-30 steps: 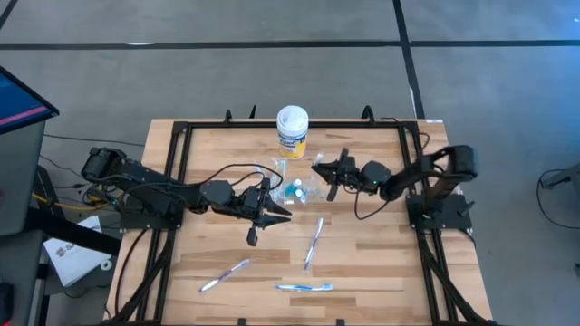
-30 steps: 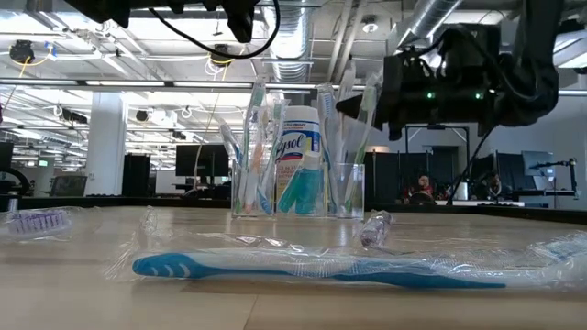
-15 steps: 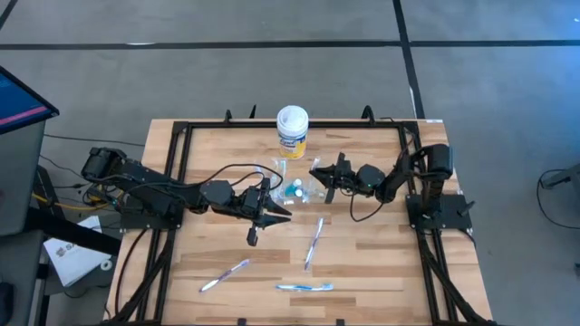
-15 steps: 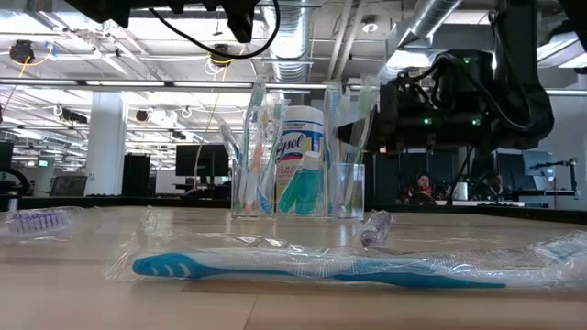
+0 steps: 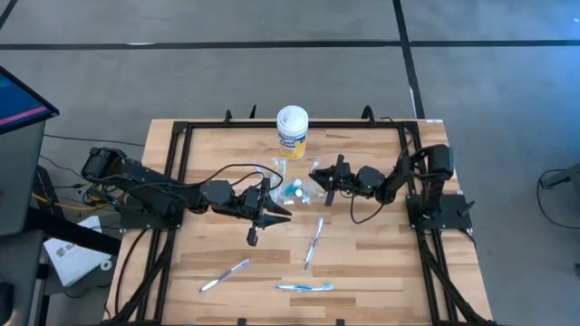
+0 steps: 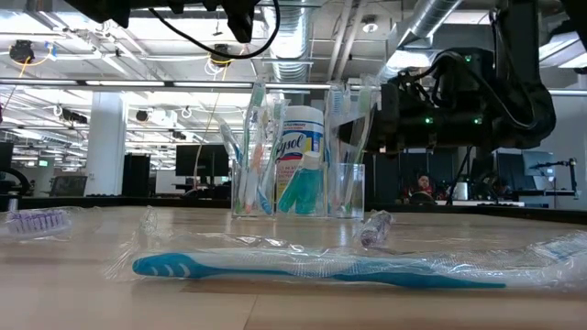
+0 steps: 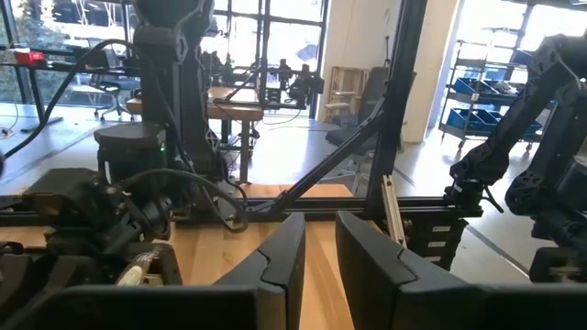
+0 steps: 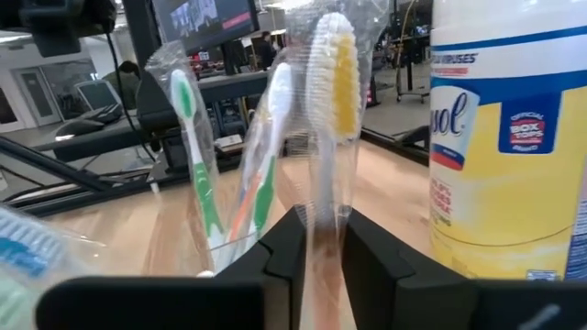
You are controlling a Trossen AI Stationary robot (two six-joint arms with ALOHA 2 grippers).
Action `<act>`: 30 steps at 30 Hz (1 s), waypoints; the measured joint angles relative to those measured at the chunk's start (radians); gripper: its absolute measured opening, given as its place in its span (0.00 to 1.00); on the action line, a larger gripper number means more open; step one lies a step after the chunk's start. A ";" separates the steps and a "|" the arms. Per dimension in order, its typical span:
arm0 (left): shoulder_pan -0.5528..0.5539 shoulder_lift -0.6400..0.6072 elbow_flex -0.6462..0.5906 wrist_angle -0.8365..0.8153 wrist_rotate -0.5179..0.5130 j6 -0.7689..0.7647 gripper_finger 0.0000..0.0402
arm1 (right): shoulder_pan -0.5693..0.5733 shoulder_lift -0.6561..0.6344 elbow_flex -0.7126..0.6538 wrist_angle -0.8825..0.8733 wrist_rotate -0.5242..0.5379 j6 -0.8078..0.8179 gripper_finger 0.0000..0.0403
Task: Pick & Place toothbrushing station
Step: Put the orange toothbrush into the transparent organizer
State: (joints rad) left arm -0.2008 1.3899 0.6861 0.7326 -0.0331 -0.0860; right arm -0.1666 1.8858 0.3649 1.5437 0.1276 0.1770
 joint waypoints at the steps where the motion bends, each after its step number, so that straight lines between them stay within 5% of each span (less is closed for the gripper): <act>1: 0.000 0.000 0.000 0.000 0.000 0.000 0.14 | 0.004 0.000 0.000 0.000 0.000 0.000 0.15; 8: 0.000 0.000 0.000 -0.001 0.000 0.000 0.14 | 0.004 0.000 0.000 0.000 -0.008 -0.001 0.21; 21: 0.000 0.000 0.000 -0.012 0.000 0.000 0.14 | 0.003 -0.002 0.000 0.024 -0.023 -0.027 0.50; 30: 0.000 0.000 0.000 -0.013 0.000 0.000 0.14 | 0.003 -0.020 0.000 0.024 -0.023 -0.056 0.53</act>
State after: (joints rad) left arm -0.2008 1.3901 0.6862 0.7200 -0.0330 -0.0863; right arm -0.1638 1.8654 0.3645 1.5678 0.1047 0.1206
